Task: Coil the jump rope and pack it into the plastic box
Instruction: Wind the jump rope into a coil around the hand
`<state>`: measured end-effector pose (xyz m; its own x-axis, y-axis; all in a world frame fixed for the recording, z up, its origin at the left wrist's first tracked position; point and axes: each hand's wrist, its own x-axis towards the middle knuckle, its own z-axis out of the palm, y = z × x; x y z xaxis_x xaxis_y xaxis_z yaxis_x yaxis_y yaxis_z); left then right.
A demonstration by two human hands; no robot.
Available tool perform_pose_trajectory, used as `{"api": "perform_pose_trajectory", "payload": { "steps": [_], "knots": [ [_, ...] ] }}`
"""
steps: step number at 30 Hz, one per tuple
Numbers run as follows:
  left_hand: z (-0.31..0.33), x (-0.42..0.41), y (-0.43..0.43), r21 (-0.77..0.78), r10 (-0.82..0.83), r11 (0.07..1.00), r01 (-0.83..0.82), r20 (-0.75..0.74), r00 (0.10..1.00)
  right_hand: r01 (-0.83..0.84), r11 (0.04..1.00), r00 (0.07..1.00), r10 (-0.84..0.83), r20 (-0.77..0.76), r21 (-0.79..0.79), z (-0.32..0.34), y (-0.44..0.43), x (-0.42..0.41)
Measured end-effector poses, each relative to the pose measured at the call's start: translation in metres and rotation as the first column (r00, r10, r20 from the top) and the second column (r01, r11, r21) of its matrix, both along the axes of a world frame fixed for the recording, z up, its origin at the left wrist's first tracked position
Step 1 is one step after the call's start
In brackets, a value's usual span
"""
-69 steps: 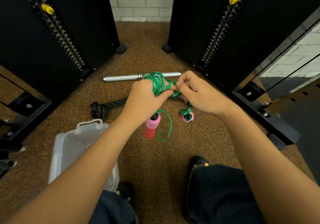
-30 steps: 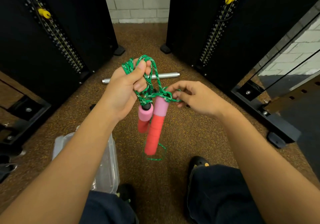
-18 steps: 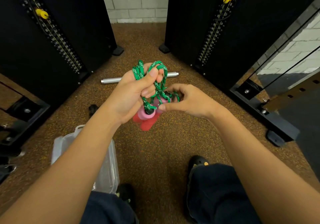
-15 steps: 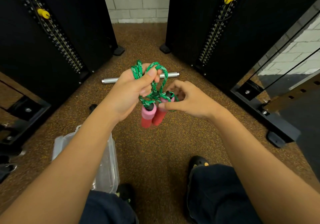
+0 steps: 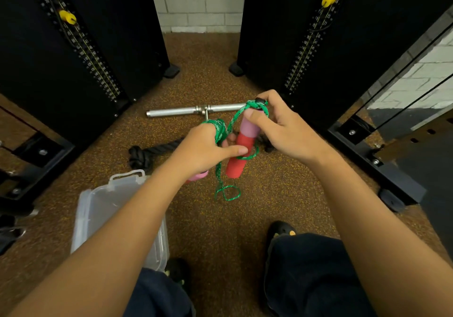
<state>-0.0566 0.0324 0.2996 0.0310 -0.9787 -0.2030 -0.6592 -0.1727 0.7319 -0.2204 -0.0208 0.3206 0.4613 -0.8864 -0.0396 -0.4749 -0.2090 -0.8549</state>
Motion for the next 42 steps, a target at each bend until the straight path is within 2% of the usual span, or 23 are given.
{"api": "perform_pose_trajectory", "payload": {
  "steps": [2, 5, 9, 11, 14, 19, 23, 26, 28, 30, 36, 39, 42],
  "knots": [
    [-0.002, -0.004, 0.001, 0.016, -0.003, 1.0, 0.002, 0.069, 0.998, 0.015, 1.0, 0.998, -0.016, 0.057, 0.019, 0.001, 0.001, 0.001],
    [0.0, -0.003, -0.001, 0.047, -0.017, 0.999, 0.013, 0.088, 0.996, 0.075, 0.996, 0.985, -0.082, 0.151, 0.052, 0.004, 0.003, 0.005],
    [0.002, 0.01, 0.001, 0.182, -0.053, 0.983, 0.008, 0.242, 0.969, 0.216, 0.975, 0.888, -0.22, 0.404, 0.056, 0.02, -0.002, -0.002],
    [0.001, 0.017, 0.001, 0.224, -0.009, 0.973, -0.049, 0.253, 0.967, 0.31, 0.95, 0.903, -0.279, 0.327, -0.046, 0.022, -0.008, -0.012],
    [0.003, 0.025, -0.001, 0.203, 0.04, 0.976, -0.074, 0.166, 0.985, 0.377, 0.92, 0.925, -0.369, 0.094, -0.103, 0.011, -0.017, -0.027],
    [0.003, 0.028, -0.005, 0.17, 0.095, 0.982, -0.084, -0.054, 0.994, 0.308, 0.951, 0.895, -0.284, -0.344, 0.015, -0.01, -0.017, -0.033],
    [0.002, 0.029, -0.006, 0.204, 0.143, 0.971, -0.12, -0.099, 0.985, 0.272, 0.957, 0.805, -0.169, -0.569, 0.1, -0.016, -0.013, -0.027],
    [0.003, 0.022, -0.004, 0.214, 0.127, 0.972, -0.093, -0.152, 0.98, 0.04, 0.992, 0.819, 0.033, -0.573, 0.116, -0.018, -0.005, -0.015],
    [0.006, 0.013, -0.002, 0.216, 0.082, 0.976, -0.036, -0.207, 0.975, -0.156, 0.982, 0.866, 0.189, -0.462, 0.11, -0.016, 0.003, -0.004],
    [0.007, 0.008, -0.001, 0.227, 0.067, 0.974, -0.012, -0.236, 0.97, -0.259, 0.959, 0.885, 0.282, -0.369, 0.114, -0.017, 0.008, 0.006],
    [0.015, 0.016, 0.0, 0.247, 0.126, 0.967, -0.053, -0.29, 0.949, -0.212, 0.976, 0.941, 0.215, -0.26, 0.039, -0.022, 0.01, 0.012],
    [0.021, 0.023, -0.002, 0.232, 0.199, 0.967, -0.106, -0.428, 0.881, -0.146, 0.988, 0.936, 0.153, -0.318, 0.047, -0.023, 0.005, 0.006],
    [0.026, 0.031, -0.003, 0.238, 0.302, 0.951, -0.2, -0.556, 0.774, -0.053, 0.996, 0.887, 0.08, -0.455, 0.071, -0.03, -0.001, -0.005]
  ]
}}
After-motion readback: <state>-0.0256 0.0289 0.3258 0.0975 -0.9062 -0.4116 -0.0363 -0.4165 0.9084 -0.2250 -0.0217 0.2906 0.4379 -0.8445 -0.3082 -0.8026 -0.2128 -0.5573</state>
